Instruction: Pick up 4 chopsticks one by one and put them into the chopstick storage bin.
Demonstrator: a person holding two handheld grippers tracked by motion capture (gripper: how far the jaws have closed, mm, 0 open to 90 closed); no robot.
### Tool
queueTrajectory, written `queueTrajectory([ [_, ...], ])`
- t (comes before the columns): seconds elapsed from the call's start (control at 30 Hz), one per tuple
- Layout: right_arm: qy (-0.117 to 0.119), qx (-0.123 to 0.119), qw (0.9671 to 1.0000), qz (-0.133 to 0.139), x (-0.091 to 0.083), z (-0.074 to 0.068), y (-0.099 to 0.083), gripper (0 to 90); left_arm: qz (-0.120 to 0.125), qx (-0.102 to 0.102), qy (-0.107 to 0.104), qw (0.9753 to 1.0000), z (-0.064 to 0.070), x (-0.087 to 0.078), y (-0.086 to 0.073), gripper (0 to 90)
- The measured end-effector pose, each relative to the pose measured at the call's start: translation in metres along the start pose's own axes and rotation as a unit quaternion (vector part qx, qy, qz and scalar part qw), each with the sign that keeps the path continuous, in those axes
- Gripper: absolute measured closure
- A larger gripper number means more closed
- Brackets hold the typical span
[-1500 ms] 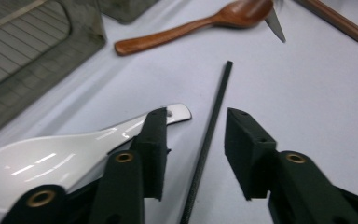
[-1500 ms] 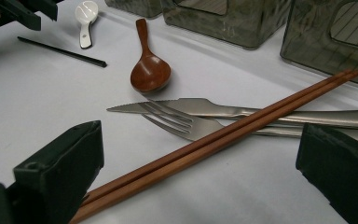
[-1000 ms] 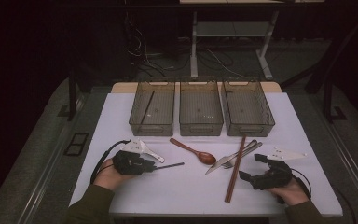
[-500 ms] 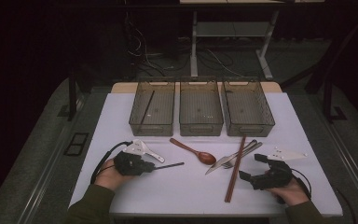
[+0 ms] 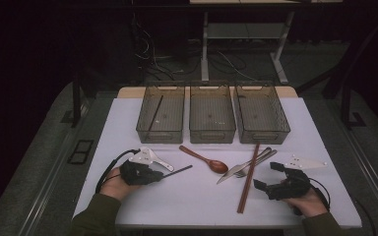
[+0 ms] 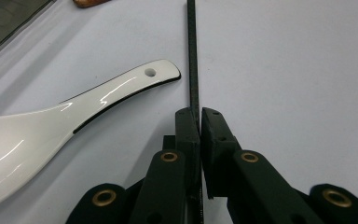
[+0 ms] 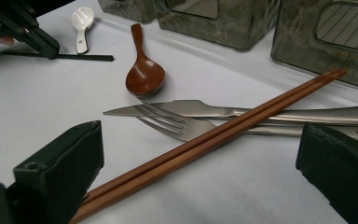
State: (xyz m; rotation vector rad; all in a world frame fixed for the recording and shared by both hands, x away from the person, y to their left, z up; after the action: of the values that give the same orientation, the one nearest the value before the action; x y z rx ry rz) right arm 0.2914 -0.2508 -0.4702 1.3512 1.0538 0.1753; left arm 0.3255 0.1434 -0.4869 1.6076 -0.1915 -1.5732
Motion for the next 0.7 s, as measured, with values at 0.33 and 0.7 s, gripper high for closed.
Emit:
queueTrajectory([
  [0.33, -0.002, 0.005, 1.0000, 0.003, -0.002, 0.002, -0.001, 0.7, -0.007, 0.002, -0.004, 1.0000, 0.005, -0.003, 0.003, 85.5],
  [0.7, 0.000, -0.010, 0.9999, -0.003, 0.001, 0.001, -0.002, 0.7, -0.011, 0.011, -0.014, 0.9998, 0.014, -0.007, 0.012, 85.4],
])
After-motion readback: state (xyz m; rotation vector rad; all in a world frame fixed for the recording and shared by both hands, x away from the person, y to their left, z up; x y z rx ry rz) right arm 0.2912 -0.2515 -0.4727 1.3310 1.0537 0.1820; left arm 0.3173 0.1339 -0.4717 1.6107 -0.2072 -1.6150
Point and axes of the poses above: each handheld gripper's, and its own axes: x roughly forward along the jaws, y roughly out of its top, z roughly to its right, the point moved 6 cm from there along x, roughly forward along the jaws, and after that the axes turned 6 degrees about -x, right-handed, at the moved point
